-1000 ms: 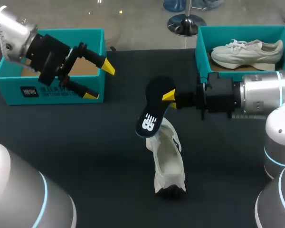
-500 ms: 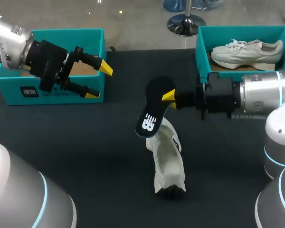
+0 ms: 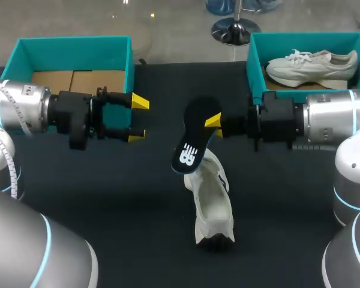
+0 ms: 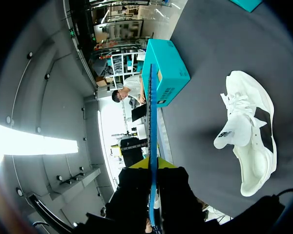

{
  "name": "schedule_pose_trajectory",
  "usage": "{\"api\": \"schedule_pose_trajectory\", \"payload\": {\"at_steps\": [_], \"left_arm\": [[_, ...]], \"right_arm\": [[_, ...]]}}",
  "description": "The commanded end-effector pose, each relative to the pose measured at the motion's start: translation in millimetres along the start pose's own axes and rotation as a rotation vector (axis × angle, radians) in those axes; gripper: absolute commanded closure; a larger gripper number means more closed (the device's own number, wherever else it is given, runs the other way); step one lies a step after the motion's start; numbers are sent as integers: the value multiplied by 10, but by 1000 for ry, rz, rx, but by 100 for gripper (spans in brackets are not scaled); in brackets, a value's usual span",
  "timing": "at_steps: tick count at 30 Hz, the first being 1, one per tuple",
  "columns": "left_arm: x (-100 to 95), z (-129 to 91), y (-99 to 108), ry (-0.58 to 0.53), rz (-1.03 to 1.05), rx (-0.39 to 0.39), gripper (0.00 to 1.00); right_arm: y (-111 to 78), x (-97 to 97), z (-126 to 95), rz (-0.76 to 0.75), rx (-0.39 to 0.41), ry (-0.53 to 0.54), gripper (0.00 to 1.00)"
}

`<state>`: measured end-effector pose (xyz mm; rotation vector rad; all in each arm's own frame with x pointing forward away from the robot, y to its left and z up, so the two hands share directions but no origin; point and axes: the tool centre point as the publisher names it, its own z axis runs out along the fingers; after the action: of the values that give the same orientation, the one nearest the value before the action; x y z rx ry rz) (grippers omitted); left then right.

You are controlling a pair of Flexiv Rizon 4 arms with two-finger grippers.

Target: Take the shoe out of the shoebox, open the shoe tongue, remove and reinsert the insole, then place the shoe into the shoebox

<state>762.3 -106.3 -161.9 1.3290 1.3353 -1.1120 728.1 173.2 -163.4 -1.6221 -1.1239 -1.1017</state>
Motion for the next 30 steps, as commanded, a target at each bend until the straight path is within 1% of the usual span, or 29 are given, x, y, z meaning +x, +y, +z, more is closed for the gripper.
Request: {"api": "schedule_pose_trajectory", "payload": {"at_steps": [1,2,7,13,16,23,24,25,26,27,28,30], "left_arm": [[-81,155,10,15,-27,-24,0],[-87,187,11,25,-39,-30,0],[-83,368,5,22,-80,3,0],[-22,573,-2,-7,-134,43,0],[1,669,-1,-13,-143,48,0],[-27,839,-3,-23,-144,54,0],[-30,850,-3,-35,-146,57,7],[-34,859,-4,-35,-149,52,46],[-36,864,-5,-37,-150,49,67],[-39,866,-8,-41,-150,49,98],[-42,866,-16,-43,-150,49,100],[-39,863,-23,-45,-148,48,100]], "right_arm": [[2,1,29,0,-2,-2,100],[2,1,29,0,-2,-2,100],[2,1,29,0,-2,-2,100],[2,1,29,0,-2,-2,100],[2,1,29,0,-2,-2,100],[2,1,29,0,-2,-2,100],[2,1,29,0,-2,-2,100],[2,1,29,0,-2,-2,100],[2,1,29,0,-2,-2,100],[2,1,29,0,-2,-2,100],[2,1,29,0,-2,-2,100],[2,1,29,0,-2,-2,100]]}}
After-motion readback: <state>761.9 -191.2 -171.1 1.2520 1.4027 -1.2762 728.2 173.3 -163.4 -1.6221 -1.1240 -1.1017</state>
